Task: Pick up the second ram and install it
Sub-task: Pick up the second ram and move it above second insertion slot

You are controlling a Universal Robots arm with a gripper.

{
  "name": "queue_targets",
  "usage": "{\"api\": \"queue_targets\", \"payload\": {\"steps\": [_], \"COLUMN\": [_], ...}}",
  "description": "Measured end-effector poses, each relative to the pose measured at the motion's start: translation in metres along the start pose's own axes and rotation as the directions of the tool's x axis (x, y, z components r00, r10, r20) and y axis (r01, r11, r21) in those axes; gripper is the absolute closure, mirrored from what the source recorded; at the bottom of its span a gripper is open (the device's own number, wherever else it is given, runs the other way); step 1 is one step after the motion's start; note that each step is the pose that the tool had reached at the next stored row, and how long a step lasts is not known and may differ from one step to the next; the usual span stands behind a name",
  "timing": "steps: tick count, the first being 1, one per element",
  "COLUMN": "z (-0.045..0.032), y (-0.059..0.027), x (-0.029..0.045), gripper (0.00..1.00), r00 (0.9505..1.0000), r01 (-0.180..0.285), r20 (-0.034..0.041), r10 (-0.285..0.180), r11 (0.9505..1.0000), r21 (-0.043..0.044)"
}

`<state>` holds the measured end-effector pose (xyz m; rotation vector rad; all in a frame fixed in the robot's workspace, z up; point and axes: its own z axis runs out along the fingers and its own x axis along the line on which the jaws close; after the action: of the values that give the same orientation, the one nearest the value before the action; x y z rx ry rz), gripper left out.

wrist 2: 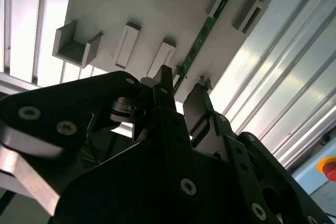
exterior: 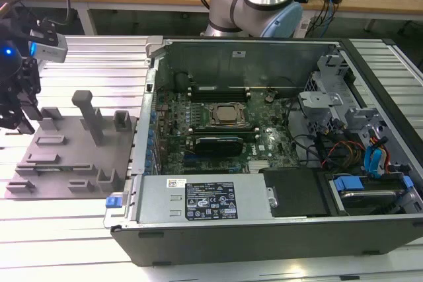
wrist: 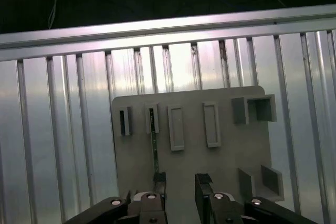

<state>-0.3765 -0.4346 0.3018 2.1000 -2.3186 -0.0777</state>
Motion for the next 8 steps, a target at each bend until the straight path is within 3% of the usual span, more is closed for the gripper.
{"api": "queue_targets", "payload": {"steps": [8], "z": [0.0082], "y": [-0.0047], "x": [0.0010], "gripper": [0.66], "r00": [1.0000], "r01": [0.006], "r20": [-0.0023], "r10": [-0.006], "r11": [1.0000], "r21": [-0.0001]}}
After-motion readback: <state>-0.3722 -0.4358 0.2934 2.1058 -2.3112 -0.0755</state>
